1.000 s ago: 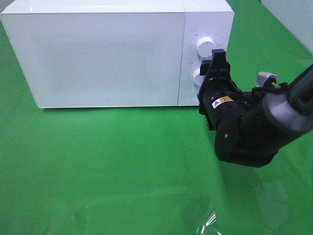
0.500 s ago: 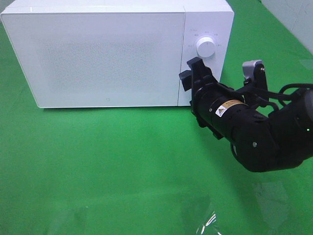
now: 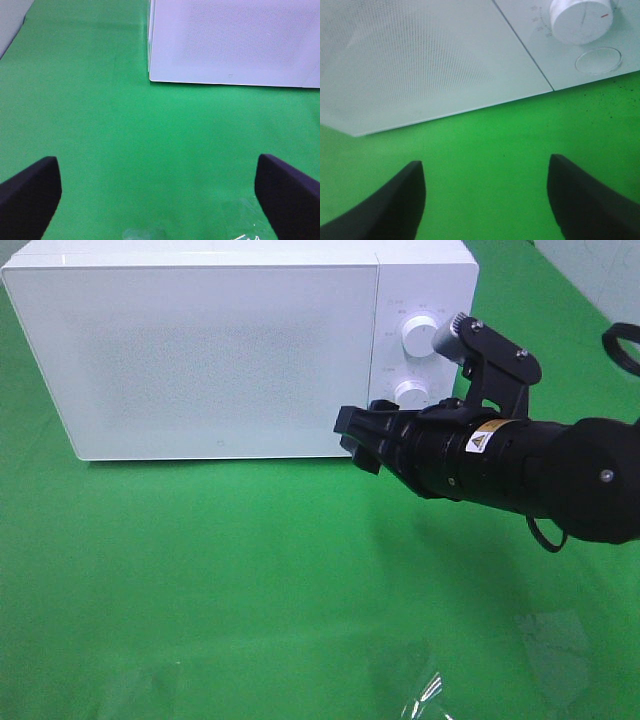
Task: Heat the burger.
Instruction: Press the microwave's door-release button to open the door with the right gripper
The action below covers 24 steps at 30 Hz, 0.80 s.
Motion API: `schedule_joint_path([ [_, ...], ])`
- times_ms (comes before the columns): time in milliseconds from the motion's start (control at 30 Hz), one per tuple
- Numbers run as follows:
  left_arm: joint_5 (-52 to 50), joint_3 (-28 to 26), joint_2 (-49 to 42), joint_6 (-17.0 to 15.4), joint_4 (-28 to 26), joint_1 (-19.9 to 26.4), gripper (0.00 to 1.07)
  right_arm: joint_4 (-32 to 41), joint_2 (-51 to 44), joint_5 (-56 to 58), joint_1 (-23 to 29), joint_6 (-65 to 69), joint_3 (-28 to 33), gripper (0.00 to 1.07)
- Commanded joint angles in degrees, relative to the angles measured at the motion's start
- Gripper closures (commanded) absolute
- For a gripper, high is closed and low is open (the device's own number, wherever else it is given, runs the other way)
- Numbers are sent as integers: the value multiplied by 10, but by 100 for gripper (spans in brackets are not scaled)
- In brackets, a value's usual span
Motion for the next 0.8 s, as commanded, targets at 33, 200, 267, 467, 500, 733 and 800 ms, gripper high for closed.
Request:
schedule_joint_path([
  [33,-1,2,-3,1,-3,1,10,-22,-21,48,-9,-54,-2,40],
  [200,-1,2,-3,1,-3,1,10,-135,-74,198,-40,-99,-29,40],
  [267,-1,2,-3,1,-3,1,10,-171,-95,264,-49,-99,-47,40],
  [467,-1,2,-3,1,-3,1,10,-242,-168,424,-58,-99,-81,40],
  [500,-1,2,-3,1,-3,1,10,-242,-168,424,-58,-99,-81,40],
  [733,-1,2,-3,1,-3,1,10,-242,-239,527,-57,-99,-81,40],
  [800,-1,2,-3,1,-3,1,10,-242,-258,552,-57,-99,-81,40],
])
